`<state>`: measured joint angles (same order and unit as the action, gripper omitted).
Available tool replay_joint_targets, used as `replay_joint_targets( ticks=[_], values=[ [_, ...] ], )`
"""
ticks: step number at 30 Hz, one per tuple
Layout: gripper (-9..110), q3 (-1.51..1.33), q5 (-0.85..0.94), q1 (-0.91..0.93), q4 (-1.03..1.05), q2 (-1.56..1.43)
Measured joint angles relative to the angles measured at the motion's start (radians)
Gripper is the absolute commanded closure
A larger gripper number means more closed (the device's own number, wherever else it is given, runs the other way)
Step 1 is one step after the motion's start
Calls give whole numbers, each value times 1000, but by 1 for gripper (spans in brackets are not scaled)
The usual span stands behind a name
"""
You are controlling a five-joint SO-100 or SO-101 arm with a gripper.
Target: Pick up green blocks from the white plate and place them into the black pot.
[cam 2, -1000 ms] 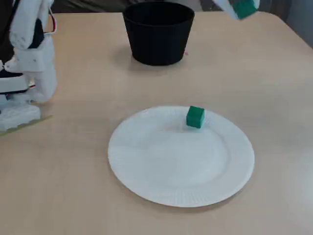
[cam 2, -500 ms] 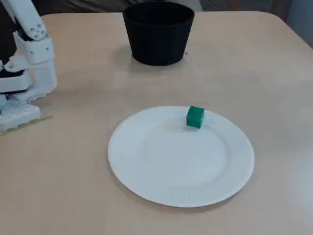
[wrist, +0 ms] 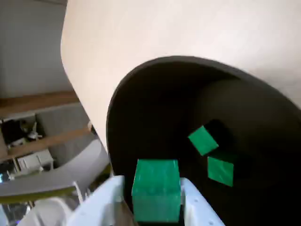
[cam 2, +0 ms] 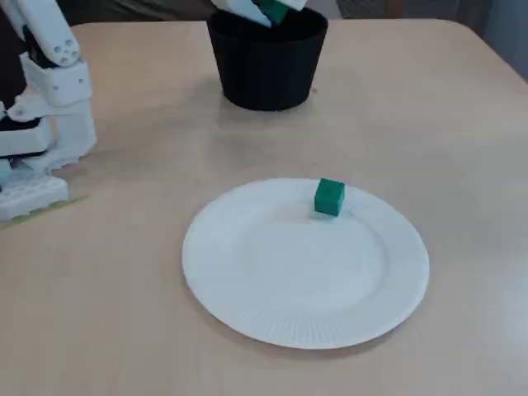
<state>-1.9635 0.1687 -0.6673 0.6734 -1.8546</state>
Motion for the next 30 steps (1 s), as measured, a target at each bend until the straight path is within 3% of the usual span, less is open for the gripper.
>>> replay_joint_targets(
  ticks=[3, 5, 10, 16, 24, 30],
  values=[
    [63, -2, 2, -17, 2, 0],
    [70, -2, 2, -18, 14, 0],
    [104, -2, -6, -14, 34, -6],
    [104, 20, -63, 164, 186, -94],
    [104, 49, -210, 614, 360, -175],
    [104, 218, -261, 804, 445, 43]
  ],
)
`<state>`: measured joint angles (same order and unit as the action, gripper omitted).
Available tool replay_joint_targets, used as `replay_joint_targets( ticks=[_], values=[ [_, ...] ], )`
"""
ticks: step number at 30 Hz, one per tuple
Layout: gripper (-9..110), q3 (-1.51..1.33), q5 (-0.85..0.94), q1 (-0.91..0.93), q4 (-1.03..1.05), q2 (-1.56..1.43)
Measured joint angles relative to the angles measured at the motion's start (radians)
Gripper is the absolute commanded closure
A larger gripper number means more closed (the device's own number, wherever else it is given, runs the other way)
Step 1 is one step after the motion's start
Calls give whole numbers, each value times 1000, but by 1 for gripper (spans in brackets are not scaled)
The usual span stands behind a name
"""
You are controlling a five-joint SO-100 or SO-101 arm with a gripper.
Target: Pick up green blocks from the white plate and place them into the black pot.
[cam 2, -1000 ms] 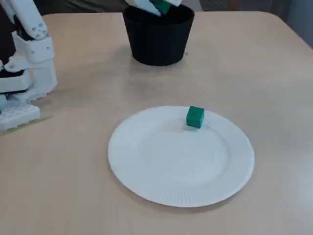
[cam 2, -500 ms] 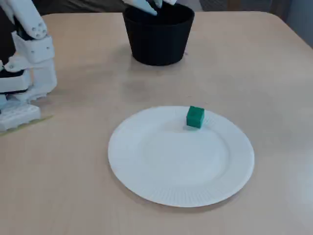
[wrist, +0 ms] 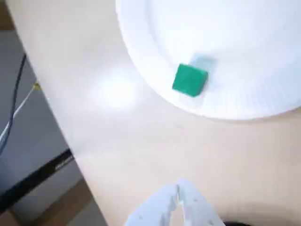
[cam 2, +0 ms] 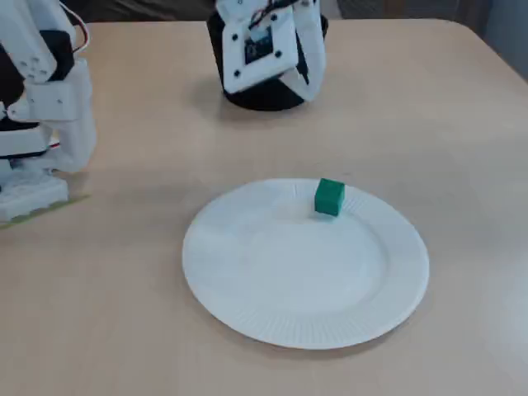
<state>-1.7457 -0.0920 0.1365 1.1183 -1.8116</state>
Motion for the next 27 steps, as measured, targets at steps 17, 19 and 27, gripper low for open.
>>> replay_joint_targets(
  ticks=[17, 19, 27],
  values=[
    [104, 733, -12, 123, 454, 650],
    [104, 733, -12, 123, 456, 676],
    [104, 733, -32, 75, 403, 713]
  ],
)
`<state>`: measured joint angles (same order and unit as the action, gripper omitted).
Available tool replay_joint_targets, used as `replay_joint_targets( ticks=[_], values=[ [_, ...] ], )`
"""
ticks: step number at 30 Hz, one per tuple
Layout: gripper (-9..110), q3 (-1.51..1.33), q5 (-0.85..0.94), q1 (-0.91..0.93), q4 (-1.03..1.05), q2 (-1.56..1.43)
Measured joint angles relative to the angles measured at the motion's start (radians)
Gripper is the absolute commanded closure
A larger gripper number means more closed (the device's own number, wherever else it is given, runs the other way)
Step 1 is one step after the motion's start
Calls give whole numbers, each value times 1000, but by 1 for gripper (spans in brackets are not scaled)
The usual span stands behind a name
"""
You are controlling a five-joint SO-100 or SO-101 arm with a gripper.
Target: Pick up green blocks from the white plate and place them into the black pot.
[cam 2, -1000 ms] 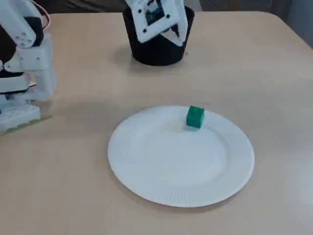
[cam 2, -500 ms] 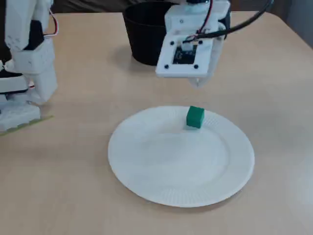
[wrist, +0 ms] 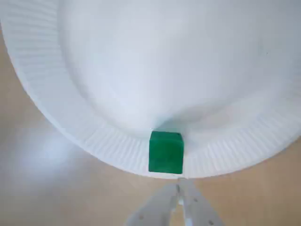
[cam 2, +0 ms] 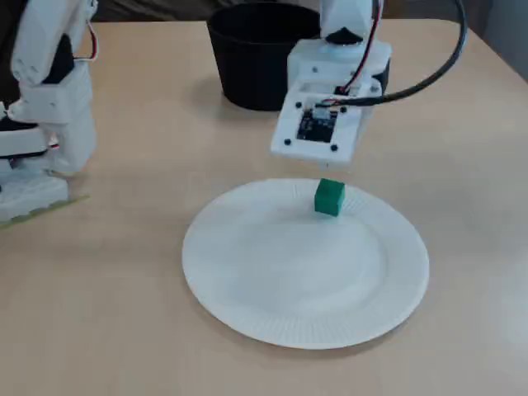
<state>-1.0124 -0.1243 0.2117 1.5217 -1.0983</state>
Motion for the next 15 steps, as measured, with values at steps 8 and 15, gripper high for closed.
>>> replay_joint_targets(
  ticks=[8, 15],
  values=[
    [83, 2, -44, -2, -14, 11],
    [70, 2, -98, 15, 17, 12]
  ],
)
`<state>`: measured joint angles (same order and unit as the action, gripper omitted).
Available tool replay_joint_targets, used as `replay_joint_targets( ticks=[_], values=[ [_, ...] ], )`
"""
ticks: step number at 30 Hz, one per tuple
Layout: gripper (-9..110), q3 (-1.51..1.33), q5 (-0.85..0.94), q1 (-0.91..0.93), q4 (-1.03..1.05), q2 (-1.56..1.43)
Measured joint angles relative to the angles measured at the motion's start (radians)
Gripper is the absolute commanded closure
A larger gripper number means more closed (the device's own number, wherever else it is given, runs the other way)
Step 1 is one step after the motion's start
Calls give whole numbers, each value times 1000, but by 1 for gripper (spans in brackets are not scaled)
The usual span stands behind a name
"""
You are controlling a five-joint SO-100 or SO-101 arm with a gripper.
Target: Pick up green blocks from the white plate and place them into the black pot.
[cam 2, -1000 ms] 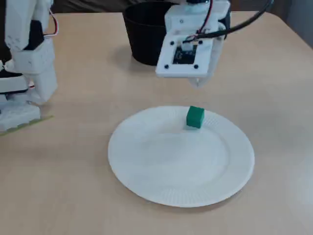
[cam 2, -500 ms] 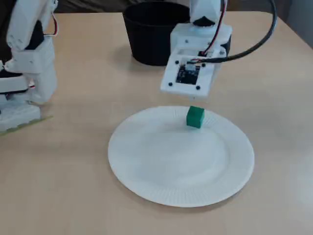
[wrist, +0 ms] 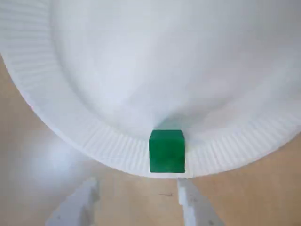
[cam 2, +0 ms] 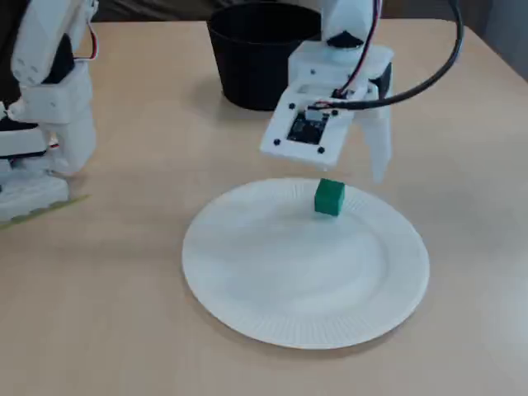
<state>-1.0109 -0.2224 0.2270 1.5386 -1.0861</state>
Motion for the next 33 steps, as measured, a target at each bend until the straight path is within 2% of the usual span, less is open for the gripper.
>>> replay_joint_targets(
  ticks=[7, 24, 29, 33],
  values=[
    [68, 0, -55, 29, 3, 41],
    [71, 9, -74, 29, -15, 83],
    [104, 6, -74, 34, 11, 54],
    [104, 6, -37, 77, 61, -6]
  ],
)
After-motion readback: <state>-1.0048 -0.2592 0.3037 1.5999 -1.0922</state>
